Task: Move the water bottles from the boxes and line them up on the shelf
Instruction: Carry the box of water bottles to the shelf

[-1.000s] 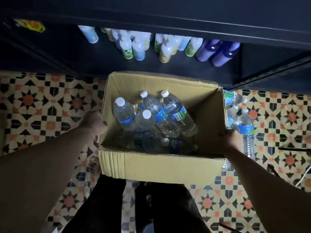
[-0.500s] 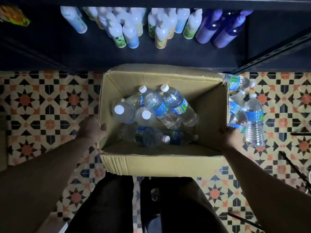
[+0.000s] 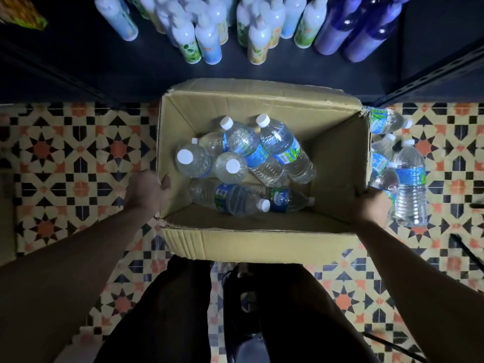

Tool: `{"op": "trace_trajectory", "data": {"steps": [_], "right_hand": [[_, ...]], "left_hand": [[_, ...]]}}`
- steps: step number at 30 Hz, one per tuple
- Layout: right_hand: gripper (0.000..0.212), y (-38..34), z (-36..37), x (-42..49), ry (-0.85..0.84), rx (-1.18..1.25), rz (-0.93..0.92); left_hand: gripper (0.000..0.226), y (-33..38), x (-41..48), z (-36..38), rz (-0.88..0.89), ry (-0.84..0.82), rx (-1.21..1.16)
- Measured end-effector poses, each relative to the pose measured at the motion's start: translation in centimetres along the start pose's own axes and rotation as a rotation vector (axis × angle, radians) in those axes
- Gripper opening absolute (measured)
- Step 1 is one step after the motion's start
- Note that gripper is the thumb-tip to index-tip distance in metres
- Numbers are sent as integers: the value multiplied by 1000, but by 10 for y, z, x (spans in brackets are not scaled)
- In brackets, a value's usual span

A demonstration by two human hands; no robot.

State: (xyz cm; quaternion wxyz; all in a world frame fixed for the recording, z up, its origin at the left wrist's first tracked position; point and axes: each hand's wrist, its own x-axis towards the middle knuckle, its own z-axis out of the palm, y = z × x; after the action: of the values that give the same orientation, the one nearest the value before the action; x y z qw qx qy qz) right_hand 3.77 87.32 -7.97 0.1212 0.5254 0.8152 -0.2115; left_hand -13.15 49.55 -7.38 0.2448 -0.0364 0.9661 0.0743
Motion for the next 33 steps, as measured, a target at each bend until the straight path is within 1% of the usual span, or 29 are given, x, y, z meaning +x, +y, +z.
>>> {"op": "trace_trajectory", "data": {"steps": [3,7,8,11,13,17,19,22,26,30,33], "right_hand": [[41,-1,6,6,29,29,-7],[59,7,16,-4,43,99,27],[61,10,18,-5,45,114,19],[55,14,22,-6,45,127,10],[53,17,24,-10,83,170,13],[39,23,28,-22,137,254,96],[35,24,31,-22,154,289,109],[34,27,35,-18,177,342,128],[21,27,35,-13,184,333,127],[44,24,34,-5,194,343,99],[46,22,35,-2,181,366,103]], "left_hand": [[44,-5,4,6,10,28,-18],[48,-9,-4,17,-19,47,-23],[48,-8,-6,18,-19,50,-38],[45,-7,-7,22,-15,85,-88],[47,-5,-10,25,-15,138,-123],[44,2,-20,32,-68,182,-119],[43,0,-19,35,-43,206,-124],[43,-3,-14,34,6,220,-137],[44,-4,-8,31,5,209,-123],[45,0,2,28,0,199,-141],[45,4,2,27,-7,193,-135]]}}
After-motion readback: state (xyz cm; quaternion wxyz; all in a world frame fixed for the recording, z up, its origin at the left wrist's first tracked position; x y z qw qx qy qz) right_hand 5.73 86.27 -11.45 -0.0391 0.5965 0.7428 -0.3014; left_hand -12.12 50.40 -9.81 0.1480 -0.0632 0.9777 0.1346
